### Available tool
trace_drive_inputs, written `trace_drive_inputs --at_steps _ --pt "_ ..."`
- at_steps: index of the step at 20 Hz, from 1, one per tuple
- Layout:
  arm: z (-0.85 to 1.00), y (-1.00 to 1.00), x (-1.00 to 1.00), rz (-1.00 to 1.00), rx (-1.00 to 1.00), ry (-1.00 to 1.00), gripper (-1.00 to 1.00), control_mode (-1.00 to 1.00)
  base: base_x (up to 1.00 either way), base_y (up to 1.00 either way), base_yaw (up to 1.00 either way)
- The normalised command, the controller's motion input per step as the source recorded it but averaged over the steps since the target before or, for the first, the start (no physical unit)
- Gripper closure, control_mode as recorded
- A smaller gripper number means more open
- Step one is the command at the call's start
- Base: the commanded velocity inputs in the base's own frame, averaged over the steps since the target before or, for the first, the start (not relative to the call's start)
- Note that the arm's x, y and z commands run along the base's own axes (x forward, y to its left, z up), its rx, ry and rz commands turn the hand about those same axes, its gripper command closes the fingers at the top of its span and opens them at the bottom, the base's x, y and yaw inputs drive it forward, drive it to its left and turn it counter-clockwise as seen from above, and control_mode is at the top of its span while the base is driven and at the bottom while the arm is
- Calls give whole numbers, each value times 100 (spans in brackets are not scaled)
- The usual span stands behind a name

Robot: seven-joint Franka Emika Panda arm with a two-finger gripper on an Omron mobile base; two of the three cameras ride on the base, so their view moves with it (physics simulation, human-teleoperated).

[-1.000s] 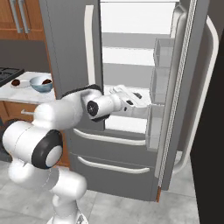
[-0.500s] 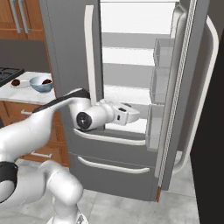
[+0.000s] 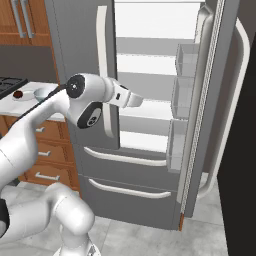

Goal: Place one of the steaks on the plate and the other in the bowl. Then place the bowl in the fridge.

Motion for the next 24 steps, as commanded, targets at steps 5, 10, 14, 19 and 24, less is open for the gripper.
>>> trace_drive_inputs --at_steps 5,10,14,19,24 --pt "14 25 -42 14 20 26 100 -100 0 0 0" --pt "-46 47 -97 17 0 0 100 -100 0 0 0" --pt "-26 54 -81 26 -6 0 100 -100 0 0 0" --pt "3 25 -50 28 -11 6 100 -100 0 0 0" --pt "3 41 -53 14 -23 0 100 -100 0 0 0"
